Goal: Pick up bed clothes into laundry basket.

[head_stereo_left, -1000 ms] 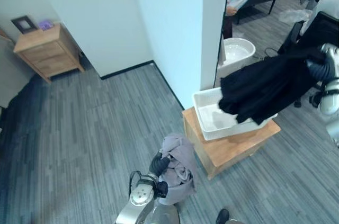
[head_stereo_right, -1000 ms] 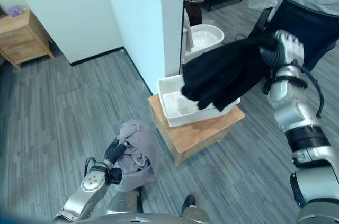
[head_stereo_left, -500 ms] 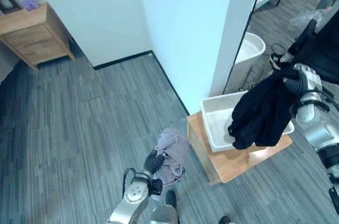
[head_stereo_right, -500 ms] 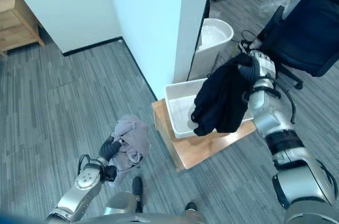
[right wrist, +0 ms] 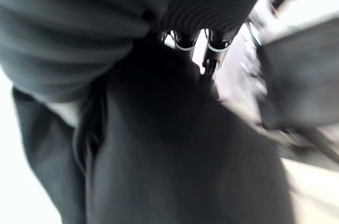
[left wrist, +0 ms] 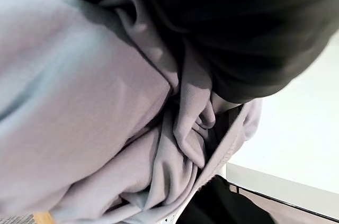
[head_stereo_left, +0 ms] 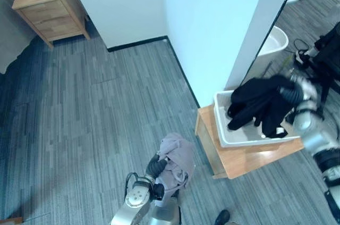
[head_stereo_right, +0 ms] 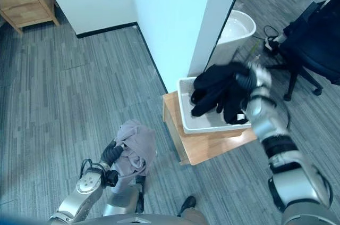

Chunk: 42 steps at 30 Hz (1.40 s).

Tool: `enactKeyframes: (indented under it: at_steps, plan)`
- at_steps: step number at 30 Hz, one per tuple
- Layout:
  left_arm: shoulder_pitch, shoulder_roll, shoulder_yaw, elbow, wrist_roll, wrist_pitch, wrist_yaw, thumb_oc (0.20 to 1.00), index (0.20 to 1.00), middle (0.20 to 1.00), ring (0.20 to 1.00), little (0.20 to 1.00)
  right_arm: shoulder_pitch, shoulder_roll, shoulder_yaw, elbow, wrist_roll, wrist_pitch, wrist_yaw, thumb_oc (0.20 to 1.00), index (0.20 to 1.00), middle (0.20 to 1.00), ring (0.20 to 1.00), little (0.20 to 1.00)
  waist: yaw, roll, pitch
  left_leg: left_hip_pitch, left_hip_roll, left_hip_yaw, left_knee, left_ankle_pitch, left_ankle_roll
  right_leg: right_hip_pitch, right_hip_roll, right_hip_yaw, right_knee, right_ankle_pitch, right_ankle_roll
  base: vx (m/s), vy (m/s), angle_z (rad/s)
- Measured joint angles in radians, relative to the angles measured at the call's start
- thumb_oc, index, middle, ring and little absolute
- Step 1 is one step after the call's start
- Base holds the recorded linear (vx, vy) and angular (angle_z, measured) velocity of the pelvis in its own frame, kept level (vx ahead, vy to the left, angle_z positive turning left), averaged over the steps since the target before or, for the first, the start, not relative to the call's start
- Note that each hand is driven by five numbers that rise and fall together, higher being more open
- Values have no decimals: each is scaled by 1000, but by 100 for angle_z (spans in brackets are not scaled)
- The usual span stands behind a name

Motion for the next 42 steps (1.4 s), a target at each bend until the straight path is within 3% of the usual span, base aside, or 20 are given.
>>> enactKeyframes:
  at_steps: [5, 8, 12, 13, 16, 18, 19, 20, 26, 30, 37, 42]
  plan:
    - [-42, 32, -5, -7, 20, -3, -10, 200, 200, 200, 200, 200, 150, 4, -9, -61, -11, -3, 56, 1000, 1000, 1000, 1000, 1000, -34, 21, 26, -8, -2, 6, 0, 5, 3, -13, -5, 5, 0, 2, 0, 2, 30, -3]
    - [-100, 38, 46, -17, 100, -2, -1, 200, 200, 200, 200, 200, 434, 95, -177, -317, -6, -55, 77, 1000, 1000, 1000, 1000, 1000, -91, 26, 28, 18, -2, 24, 0, 4, 4, 5, -6, 13, 1, 2, -1, 54, 11, -12]
    - [-171, 35, 65, -54, 177, -10, 12, 200, 200, 200, 200, 200, 518, 103, -207, -307, 23, -59, 100, 1000, 1000, 1000, 1000, 1000, -149, 37, 26, 48, 5, 51, -2, -8, -5, 17, -6, 43, 1, 2, 0, 20, 18, -26]
    - [-207, 41, 56, -61, 208, 0, 20, 200, 200, 200, 200, 200, 537, 111, -221, -287, 31, -73, 101, 1000, 1000, 1000, 1000, 1000, -180, 37, 25, 56, 8, 61, -2, -12, -12, 13, -11, 55, -2, 2, -1, 29, 31, -42]
    - [-348, 110, 27, -80, 376, 3, 48, 200, 200, 200, 200, 200, 594, 111, -257, -238, 51, -90, 118, 1000, 1000, 1000, 1000, 1000, -250, 83, -5, 104, 7, 117, -8, -40, -27, 21, -23, 111, -4, -4, 3, 32, 30, -57]
    - [-384, 115, 30, -100, 412, 0, 75, 200, 200, 200, 200, 200, 610, 111, -272, -230, 72, -78, 120, 1000, 1000, 1000, 1000, 1000, -261, 100, -14, 113, 7, 144, -8, -39, -20, 18, -21, 138, -3, 5, 13, 11, 14, -42]
    - [-421, 112, 22, -121, 428, 0, 81, 200, 200, 200, 200, 200, 633, 114, -285, -222, 79, -76, 119, 1000, 1000, 1000, 1000, 1000, -294, 119, -27, 121, 8, 162, -3, -41, -17, 8, -21, 158, -4, 10, 13, 30, 20, -40]
    - [-435, 112, 22, -133, 443, -1, 82, 200, 200, 200, 200, 200, 634, 113, -284, -212, 79, -76, 119, 1000, 1000, 1000, 1000, 1000, -300, 125, -31, 121, 8, 167, -3, -41, -17, 4, -21, 166, -2, 12, 14, 22, 3, -39]
    - [-555, 122, 0, -131, 531, -8, 110, 200, 200, 200, 200, 200, 667, 127, -281, -139, 147, -72, 124, 1000, 1000, 1000, 1000, 1000, -361, 136, -38, 135, 18, 191, -3, -41, -17, -10, -14, 208, 1, 20, 8, 17, 8, -22]
    - [-665, 123, -87, 49, 639, -3, 131, 200, 200, 200, 200, 200, 658, 138, -286, -135, 202, -77, 145, 1000, 1000, 1000, 1000, 1000, -389, 143, -42, 146, 29, 226, -9, -54, -36, -21, -7, 238, -4, 25, 7, 17, 4, -23]
    - [-768, 113, -232, 415, 805, 71, 150, 200, 200, 200, 200, 200, 635, 134, -277, -125, 234, -82, 145, 1000, 1000, 1000, 1000, 1000, -445, 155, -48, 146, 34, 275, -8, -61, -44, -58, -2, 286, -4, 31, 8, 21, 16, -24]
    - [-973, 109, -427, 774, 985, 97, 146, 200, 200, 200, 200, 200, 634, 128, -277, -125, 269, -111, 144, 1000, 1000, 1000, 1000, 1000, -472, 141, -34, 124, 34, 302, -9, -63, -43, -99, -1, 317, 1, 48, 10, -10, 27, -20]
